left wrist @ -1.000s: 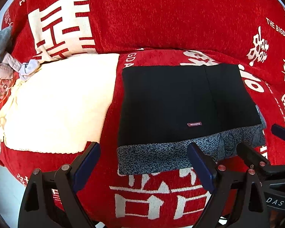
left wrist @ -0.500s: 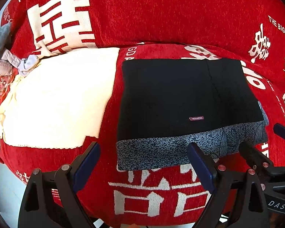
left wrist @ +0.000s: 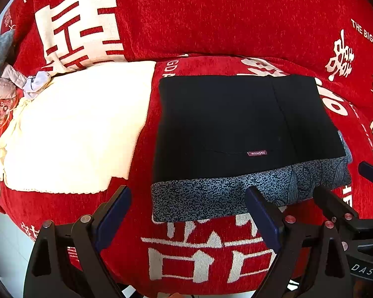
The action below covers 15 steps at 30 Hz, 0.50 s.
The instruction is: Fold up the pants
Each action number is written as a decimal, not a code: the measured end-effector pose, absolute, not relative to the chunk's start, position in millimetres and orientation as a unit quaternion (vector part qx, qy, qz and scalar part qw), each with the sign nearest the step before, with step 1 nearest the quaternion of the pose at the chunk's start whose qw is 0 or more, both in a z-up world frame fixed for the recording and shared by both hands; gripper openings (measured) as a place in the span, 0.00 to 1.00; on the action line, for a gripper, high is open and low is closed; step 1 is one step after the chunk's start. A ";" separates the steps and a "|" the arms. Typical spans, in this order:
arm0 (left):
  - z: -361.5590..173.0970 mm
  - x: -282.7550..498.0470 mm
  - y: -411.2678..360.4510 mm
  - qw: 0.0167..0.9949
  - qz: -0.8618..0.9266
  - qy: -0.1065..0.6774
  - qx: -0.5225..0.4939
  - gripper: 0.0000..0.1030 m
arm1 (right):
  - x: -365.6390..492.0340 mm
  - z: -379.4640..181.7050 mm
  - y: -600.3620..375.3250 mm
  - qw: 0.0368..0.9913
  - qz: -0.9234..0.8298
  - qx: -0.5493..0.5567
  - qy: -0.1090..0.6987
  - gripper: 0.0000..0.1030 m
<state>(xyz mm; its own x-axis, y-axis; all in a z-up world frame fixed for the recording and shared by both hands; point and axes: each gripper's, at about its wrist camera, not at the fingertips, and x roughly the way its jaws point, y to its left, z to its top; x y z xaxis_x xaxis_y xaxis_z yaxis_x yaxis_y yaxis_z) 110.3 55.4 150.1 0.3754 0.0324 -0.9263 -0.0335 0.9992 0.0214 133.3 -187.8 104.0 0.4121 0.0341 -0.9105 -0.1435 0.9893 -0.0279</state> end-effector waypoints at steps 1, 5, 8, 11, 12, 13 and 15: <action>149.9 110.3 55.2 0.829 0.020 0.559 -0.001 0.90 | 133.3 103.9 -187.7 0.839 0.053 -0.051 0.540 0.98; 149.6 110.5 55.2 0.829 0.019 0.560 -0.001 0.90 | 133.4 103.9 -187.6 0.839 0.052 -0.051 0.540 0.98; 149.1 110.6 55.2 0.828 0.018 0.560 -0.001 0.90 | 133.7 104.0 -186.9 0.839 0.052 -0.050 0.540 0.98; 148.0 110.9 55.5 0.828 0.016 0.561 0.000 0.90 | 133.1 103.2 -187.5 0.838 0.052 -0.049 0.540 0.98; 147.9 111.0 55.5 0.828 0.016 0.561 0.000 0.90 | 132.8 102.9 -187.9 0.838 0.052 -0.050 0.540 0.98; 147.5 111.2 55.7 0.828 0.015 0.561 0.001 0.90 | 132.9 102.9 -188.1 0.838 0.053 -0.050 0.540 0.98; 146.8 111.3 55.3 0.827 0.015 0.561 0.002 0.90 | 132.7 102.5 -188.2 0.838 0.053 -0.050 0.540 0.98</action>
